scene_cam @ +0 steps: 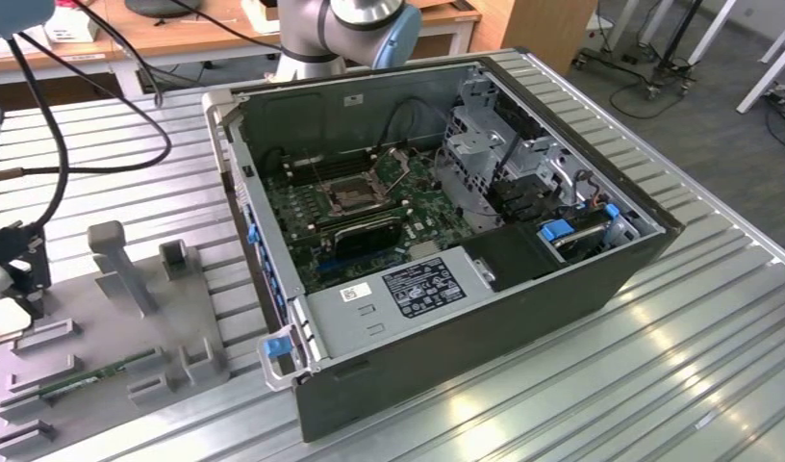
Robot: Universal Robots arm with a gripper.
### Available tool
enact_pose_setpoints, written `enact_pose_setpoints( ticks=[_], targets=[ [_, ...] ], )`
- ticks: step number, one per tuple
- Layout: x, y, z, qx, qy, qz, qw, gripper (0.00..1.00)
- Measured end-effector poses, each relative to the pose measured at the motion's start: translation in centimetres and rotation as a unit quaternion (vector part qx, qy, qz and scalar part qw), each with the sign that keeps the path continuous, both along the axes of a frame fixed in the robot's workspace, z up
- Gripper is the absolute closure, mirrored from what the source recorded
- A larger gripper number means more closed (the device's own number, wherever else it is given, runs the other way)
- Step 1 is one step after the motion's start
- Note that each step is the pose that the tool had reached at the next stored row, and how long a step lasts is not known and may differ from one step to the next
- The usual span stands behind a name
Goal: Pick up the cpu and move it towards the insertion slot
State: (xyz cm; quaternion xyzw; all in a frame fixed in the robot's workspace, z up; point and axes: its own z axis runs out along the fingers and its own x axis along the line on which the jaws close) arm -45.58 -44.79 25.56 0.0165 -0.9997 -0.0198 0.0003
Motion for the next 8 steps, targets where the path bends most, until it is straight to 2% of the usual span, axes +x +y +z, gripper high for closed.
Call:
enact_pose_setpoints(
  ticks=[8],
  targets=[
    [0.00,0.00,0.03,0.0000,0.0000,0.000,1.00000,0.45]
  ],
)
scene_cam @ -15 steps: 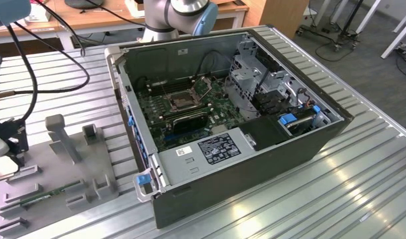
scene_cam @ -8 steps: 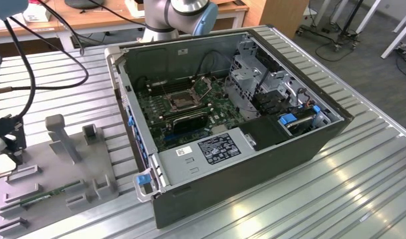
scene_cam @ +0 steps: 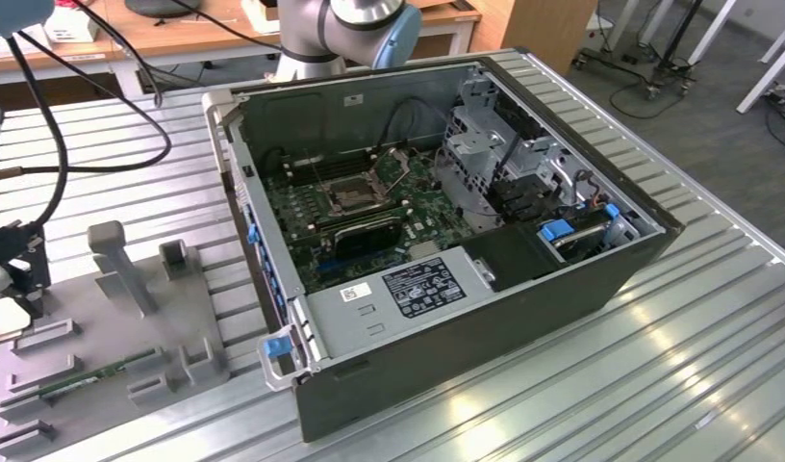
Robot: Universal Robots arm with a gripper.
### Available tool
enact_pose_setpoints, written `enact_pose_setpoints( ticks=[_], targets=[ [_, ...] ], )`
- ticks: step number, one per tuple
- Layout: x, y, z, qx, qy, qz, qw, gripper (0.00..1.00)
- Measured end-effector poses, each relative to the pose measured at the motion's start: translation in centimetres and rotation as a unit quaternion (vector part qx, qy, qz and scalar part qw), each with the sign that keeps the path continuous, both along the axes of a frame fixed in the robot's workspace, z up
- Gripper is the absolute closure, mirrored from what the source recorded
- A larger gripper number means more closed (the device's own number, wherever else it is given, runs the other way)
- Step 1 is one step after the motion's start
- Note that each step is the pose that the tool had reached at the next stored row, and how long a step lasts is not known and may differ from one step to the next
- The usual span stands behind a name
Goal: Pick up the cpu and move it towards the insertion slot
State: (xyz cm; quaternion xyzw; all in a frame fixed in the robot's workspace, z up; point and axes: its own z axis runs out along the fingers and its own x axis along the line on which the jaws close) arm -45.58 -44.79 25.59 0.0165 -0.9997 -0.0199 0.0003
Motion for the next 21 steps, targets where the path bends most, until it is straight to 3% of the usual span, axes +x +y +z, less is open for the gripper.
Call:
enact_pose_setpoints(
  ticks=[7,21],
  targets=[
    [0.00,0.00,0.23,0.0000,0.0000,0.000,1.00000,0.45],
    [0.00,0.00,2.07,0.0000,0.0000,0.000,1.00000,0.45]
  ],
)
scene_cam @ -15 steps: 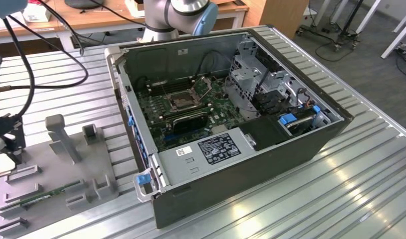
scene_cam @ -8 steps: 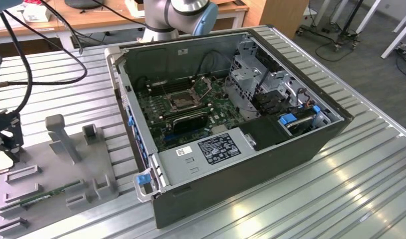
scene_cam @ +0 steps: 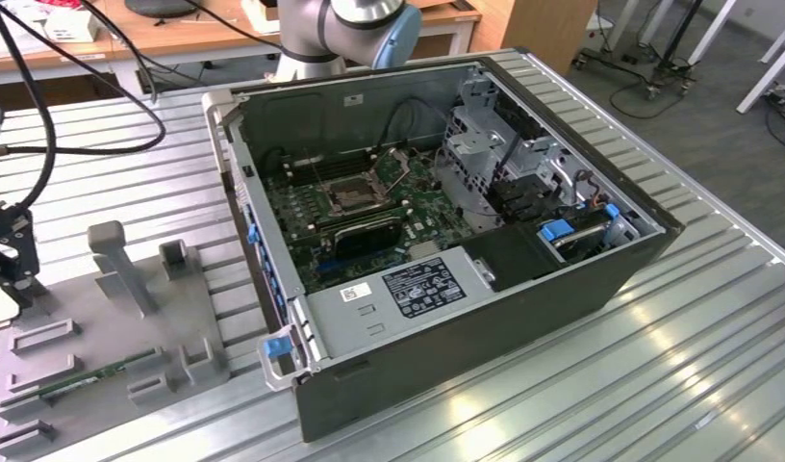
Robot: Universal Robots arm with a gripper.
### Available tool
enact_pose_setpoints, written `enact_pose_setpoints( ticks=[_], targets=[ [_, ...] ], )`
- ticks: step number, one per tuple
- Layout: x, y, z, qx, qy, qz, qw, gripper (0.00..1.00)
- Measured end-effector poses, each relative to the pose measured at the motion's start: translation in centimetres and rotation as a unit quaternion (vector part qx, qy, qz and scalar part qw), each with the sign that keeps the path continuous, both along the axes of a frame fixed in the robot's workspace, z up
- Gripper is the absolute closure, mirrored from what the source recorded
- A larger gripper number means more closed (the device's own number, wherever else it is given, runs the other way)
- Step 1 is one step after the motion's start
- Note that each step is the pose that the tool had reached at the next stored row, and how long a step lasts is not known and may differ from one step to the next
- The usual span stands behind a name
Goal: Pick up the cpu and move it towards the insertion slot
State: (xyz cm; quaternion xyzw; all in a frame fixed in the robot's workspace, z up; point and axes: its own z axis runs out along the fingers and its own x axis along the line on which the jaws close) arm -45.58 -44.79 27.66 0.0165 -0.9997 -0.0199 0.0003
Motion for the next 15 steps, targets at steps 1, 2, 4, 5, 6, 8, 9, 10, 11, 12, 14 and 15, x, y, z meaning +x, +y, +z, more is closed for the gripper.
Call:
enact_pose_setpoints(
  ticks=[1,2,4,5,6,8,9,10,11,12,14,15],
  targets=[
    [0.00,0.00,0.15,0.0000,0.0000,0.000,1.00000,0.45],
    [0.00,0.00,0.30,0.0000,0.0000,0.000,1.00000,0.45],
    [0.00,0.00,0.60,0.0000,0.0000,0.000,1.00000,0.45],
    [0.00,0.00,0.73,0.0000,0.0000,0.000,1.00000,0.45],
    [0.00,0.00,0.86,0.0000,0.0000,0.000,1.00000,0.45],
    [0.00,0.00,0.95,0.0001,-0.0001,0.000,1.00000,0.45],
    [0.00,0.00,0.95,0.0001,-0.0002,0.000,1.00000,0.45],
    [0.00,0.00,0.96,0.0001,-0.0002,0.000,1.00000,0.45],
    [0.00,0.00,0.98,0.0000,0.0000,0.000,1.00000,0.45],
    [0.00,0.00,0.99,0.0000,0.0000,0.000,1.00000,0.45],
    [0.00,0.00,0.99,0.0000,0.0000,0.000,1.00000,0.45],
    [0.00,0.00,0.99,0.0000,0.0000,0.000,1.00000,0.45]
  ],
)
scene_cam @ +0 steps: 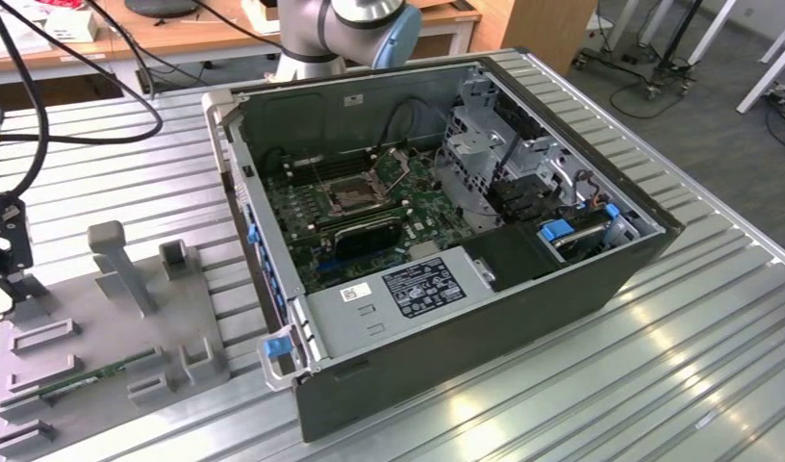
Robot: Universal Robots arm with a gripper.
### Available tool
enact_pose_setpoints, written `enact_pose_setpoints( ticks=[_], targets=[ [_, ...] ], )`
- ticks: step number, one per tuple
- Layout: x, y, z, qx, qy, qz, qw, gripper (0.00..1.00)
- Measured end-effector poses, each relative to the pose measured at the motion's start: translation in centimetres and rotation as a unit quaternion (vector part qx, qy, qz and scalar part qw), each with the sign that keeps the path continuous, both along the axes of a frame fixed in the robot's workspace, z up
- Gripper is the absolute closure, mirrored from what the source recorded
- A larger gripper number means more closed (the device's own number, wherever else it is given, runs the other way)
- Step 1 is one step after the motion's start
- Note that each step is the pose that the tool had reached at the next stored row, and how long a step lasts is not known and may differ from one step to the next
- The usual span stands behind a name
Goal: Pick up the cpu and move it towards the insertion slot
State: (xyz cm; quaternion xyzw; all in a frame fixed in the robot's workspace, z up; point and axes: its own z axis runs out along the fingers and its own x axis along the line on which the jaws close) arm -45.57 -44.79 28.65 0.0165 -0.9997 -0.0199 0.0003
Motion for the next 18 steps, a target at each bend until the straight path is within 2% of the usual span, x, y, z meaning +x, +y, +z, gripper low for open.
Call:
enact_pose_setpoints(
  ticks=[5,8,13,18],
  targets=[
    [0.00,0.00,0.03,-0.0001,0.0001,0.000,1.00000,0.45],
    [0.00,0.00,0.32,0.0000,0.0000,0.000,1.00000,0.45],
    [0.00,0.00,1.27,0.0000,0.0000,0.000,1.00000,0.45],
    [0.00,0.00,2.49,0.0000,0.0000,0.000,1.00000,0.45]
  ],
)
